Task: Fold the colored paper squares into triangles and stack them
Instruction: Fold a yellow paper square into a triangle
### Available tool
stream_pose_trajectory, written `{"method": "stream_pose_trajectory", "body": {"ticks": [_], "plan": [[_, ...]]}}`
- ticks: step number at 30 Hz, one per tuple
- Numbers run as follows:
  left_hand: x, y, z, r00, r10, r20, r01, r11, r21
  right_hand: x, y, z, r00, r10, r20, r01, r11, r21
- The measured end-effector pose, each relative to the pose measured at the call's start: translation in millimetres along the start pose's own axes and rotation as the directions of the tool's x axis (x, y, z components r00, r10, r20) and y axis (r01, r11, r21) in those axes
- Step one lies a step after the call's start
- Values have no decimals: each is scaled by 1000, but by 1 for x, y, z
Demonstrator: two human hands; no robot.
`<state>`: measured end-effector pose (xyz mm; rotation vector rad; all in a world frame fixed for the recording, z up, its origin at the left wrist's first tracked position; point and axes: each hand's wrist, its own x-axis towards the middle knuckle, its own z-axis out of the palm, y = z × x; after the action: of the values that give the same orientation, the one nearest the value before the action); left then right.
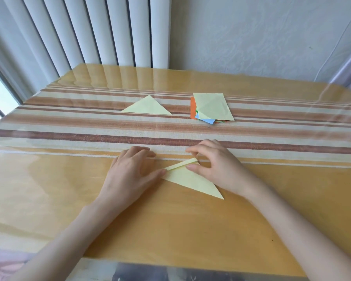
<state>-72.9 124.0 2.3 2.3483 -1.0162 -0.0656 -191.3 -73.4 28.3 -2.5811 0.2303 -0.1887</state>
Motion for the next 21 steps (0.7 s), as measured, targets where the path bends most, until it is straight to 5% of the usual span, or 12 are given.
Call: {"method": "stream_pose_trajectory", "body": {"ticks": [4,11,13,17,19,21], "plan": [[11,-5,3,1000,13,5,-13,1000,-20,13,10,12,999,-41,1,41,999,22],[10,-4,2,998,55,1,-55,989,-141,17,14,19,970,-144,-197,155,987,42],[11,2,-1,1000,4,-15,-8,961,-277,14,10,14,967,-109,-231,136,985,104],[15,11,-10,984,-170,58,152,612,-776,6,0,5,987,58,-152,5,923,384],[17,12,-13,973,-207,103,192,480,-856,3,-3,-1,997,81,-12,-62,848,527],[18,12,-13,971,-203,125,207,456,-866,0,-5,-6,987,49,151,-127,811,571]]}}
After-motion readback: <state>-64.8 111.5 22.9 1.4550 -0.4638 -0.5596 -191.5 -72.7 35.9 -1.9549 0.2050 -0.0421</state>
